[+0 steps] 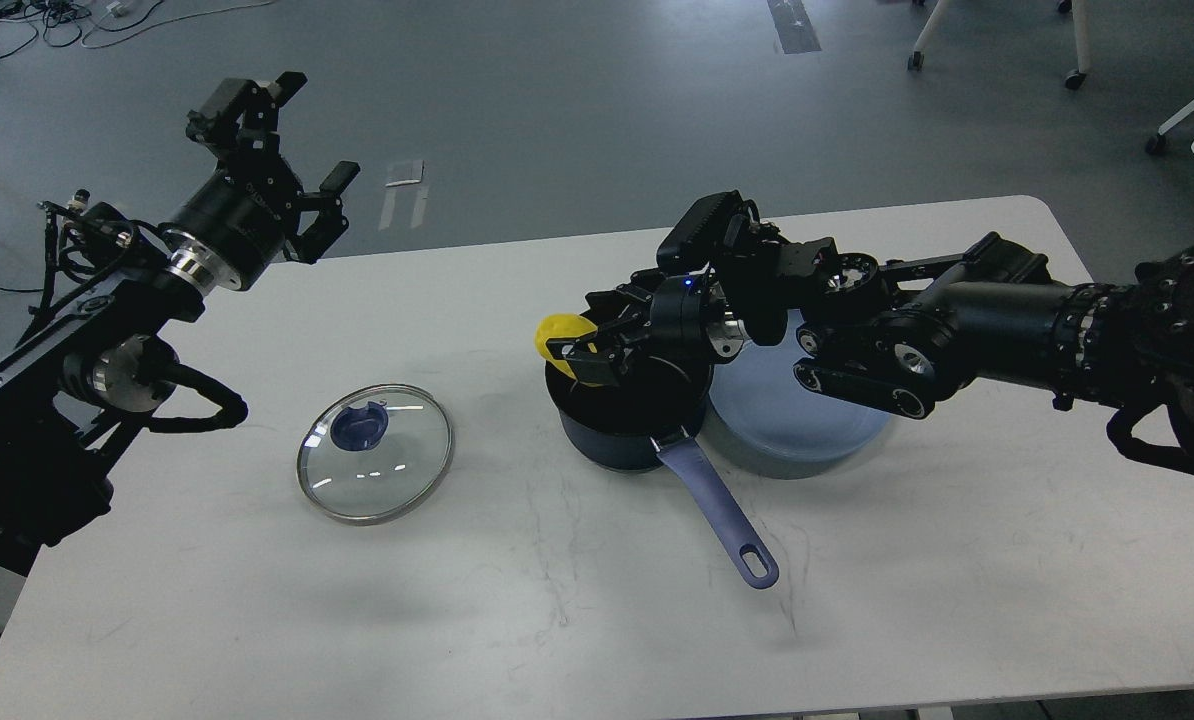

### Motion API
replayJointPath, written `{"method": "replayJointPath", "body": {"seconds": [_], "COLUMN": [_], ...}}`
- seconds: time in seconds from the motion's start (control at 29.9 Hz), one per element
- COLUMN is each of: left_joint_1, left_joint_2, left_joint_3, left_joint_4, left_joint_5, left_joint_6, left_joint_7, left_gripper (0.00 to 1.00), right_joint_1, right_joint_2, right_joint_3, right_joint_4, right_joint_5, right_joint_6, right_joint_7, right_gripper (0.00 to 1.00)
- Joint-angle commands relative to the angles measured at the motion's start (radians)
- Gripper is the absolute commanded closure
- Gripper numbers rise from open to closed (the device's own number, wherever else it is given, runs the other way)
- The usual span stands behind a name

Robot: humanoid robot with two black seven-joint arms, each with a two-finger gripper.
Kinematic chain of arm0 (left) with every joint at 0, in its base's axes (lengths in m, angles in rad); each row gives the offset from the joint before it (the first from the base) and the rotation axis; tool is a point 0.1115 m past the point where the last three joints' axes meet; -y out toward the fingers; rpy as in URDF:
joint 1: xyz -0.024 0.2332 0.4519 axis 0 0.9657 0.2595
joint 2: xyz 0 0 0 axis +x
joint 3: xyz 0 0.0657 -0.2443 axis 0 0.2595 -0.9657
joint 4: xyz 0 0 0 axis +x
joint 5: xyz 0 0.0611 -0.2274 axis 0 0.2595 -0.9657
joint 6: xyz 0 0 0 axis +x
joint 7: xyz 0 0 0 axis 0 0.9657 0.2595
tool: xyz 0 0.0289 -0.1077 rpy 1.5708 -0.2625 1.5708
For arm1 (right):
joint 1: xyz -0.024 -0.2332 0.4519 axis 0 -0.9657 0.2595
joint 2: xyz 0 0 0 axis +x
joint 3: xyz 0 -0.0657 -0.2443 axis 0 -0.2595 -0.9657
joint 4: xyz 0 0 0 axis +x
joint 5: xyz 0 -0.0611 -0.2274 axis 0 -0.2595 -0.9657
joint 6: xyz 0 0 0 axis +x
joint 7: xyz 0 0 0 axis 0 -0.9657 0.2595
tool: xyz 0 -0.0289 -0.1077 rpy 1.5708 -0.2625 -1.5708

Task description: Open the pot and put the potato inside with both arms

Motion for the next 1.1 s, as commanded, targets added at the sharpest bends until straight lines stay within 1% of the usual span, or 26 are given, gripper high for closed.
{"method": "replayJointPath", "body": {"seconds": [0.0,0.13,0.23,0.3,0.37,0.4,0.43,0.47,0.54,0.6,0.7,0.77,0.8,0.87,0.9,0.94,1.0,1.07], "left_joint_1": [-0.001,-0.001,-0.001,-0.002,-0.004,-0.004,-0.005,-0.004,-0.002,-0.002,-0.001,-0.002,-0.002,-0.002,-0.001,0.001,0.008,0.011], "left_joint_2": [-0.001,-0.006,-0.006,-0.007,-0.010,-0.010,-0.012,-0.015,-0.039,-0.069,-0.081,-0.093,-0.099,-0.102,-0.105,-0.107,-0.112,-0.112], "left_joint_3": [0.000,0.000,0.000,0.002,0.002,0.002,0.000,0.000,0.000,0.000,0.000,-0.001,-0.003,-0.008,-0.012,-0.012,-0.015,-0.014], "left_joint_4": [0.000,0.000,0.000,0.000,0.002,0.002,0.002,0.002,0.002,0.006,0.003,0.002,0.000,0.000,0.000,0.000,-0.002,-0.002], "left_joint_5": [0.000,0.000,0.000,0.000,0.000,0.000,0.000,0.000,-0.001,-0.003,-0.005,-0.009,-0.015,-0.017,-0.018,-0.020,-0.032,-0.049], "left_joint_6": [-0.001,0.000,-0.001,-0.001,0.003,0.003,0.005,0.006,0.013,0.029,0.039,0.036,0.031,0.031,0.030,0.030,0.030,0.030], "left_joint_7": [0.000,0.000,0.000,0.000,0.000,0.000,0.000,0.000,0.002,0.012,0.015,0.017,0.023,0.035,0.057,0.067,0.113,0.130], "left_gripper": [0.02,0.02,0.02,0.02,0.02,0.02,0.02,0.02,0.02,0.02,0.02,0.02,0.02,0.02,0.02,0.02,0.02,0.02], "right_joint_1": [0.006,0.011,0.014,0.017,0.017,0.017,0.015,0.014,0.002,-0.017,-0.053,-0.093,-0.124,-0.156,-0.188,-0.204,-0.247,-0.259], "right_joint_2": [-0.022,-0.081,-0.120,-0.153,-0.199,-0.199,-0.213,-0.219,-0.237,-0.249,-0.262,-0.269,-0.272,-0.277,-0.280,-0.280,-0.271,-0.268], "right_joint_3": [0.000,0.000,0.019,0.065,0.180,0.181,0.231,0.252,0.317,0.343,0.400,0.476,0.530,0.585,0.637,0.660,0.740,0.763], "right_joint_4": [0.022,0.065,0.063,0.056,0.059,0.059,0.065,0.065,0.053,0.065,0.068,0.057,0.050,0.048,0.043,0.037,0.010,-0.006], "right_joint_5": [0.000,0.000,0.002,0.016,0.171,0.172,0.309,0.388,0.677,0.843,0.994,1.069,1.109,1.140,1.161,1.168,1.172,1.172], "right_joint_6": [0.001,-0.001,-0.002,-0.006,0.011,0.011,0.031,0.045,0.092,0.111,0.131,0.188,0.247,0.313,0.358,0.376,0.389,0.389], "right_joint_7": [0.000,0.000,0.000,0.000,-0.007,-0.007,-0.010,-0.011,-0.011,-0.009,-0.010,-0.014,-0.020,-0.038,-0.064,-0.076,-0.128,-0.153], "right_gripper": [0.03,0.03,0.03,0.03,0.03,0.03,0.03,0.03,0.03,0.03,0.03,0.02,0.02,0.02,0.02,0.02,0.02,0.02]}}
